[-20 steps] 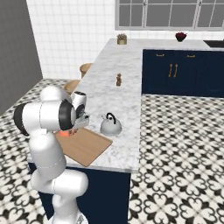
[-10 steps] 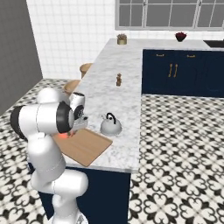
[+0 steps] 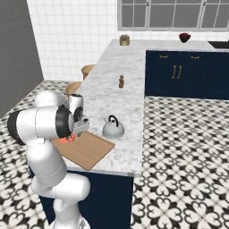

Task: Pick the kettle from the counter and place it on the tray. Then pick the mug from the cabinet and place it on the tray. Then close the cabinet doors.

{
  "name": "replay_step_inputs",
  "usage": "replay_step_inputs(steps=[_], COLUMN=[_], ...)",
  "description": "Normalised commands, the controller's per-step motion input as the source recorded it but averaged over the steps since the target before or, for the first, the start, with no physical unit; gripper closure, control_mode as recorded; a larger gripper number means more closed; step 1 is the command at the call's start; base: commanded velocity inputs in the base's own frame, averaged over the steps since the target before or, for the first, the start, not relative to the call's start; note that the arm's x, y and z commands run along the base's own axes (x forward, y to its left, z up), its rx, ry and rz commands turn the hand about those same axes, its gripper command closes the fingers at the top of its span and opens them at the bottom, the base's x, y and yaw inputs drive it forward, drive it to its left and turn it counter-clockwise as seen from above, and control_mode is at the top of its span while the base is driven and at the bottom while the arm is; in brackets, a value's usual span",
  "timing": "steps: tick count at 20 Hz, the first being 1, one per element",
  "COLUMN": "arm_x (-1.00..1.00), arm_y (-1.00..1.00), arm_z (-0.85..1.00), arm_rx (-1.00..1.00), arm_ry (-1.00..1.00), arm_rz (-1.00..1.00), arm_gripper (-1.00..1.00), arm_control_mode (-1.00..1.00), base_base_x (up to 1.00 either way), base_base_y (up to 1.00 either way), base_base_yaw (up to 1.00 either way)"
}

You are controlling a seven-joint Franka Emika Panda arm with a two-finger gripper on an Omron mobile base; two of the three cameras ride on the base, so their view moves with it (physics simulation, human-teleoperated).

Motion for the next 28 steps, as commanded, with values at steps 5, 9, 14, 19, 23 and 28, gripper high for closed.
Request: replay_step_inputs(steps=[5, 9, 14, 19, 23, 28], arm_x=[-0.04, -0.25, -0.07, 0.25, 0.28, 0.22], arm_y=[-0.16, -0.31, -0.49, -0.64, -0.75, -0.65], arm_z=[0.33, 0.41, 0.45, 0.42, 0.38, 0.18], arm_rx=[0.0, 0.02, 0.03, -0.01, 0.0, -0.03], arm_ry=[0.06, 0.01, 0.0, -0.01, 0.0, 0.0], arm_rz=[-0.15, -0.19, -0.3, -0.2, -0.02, 0.02], arm_gripper=[-1.0, -1.0, -1.0, -1.0, -1.0, -1.0], arm_control_mode=[-1.0, -1.0, -1.0, -1.0, -1.0, -1.0], base_base_x=[0.0, 0.0, 0.0, 0.0, 0.0, 0.0], base_base_y=[0.0, 0.0, 0.0, 0.0, 0.0, 0.0], base_base_yaw=[0.0, 0.0, 0.0, 0.0, 0.0, 0.0])
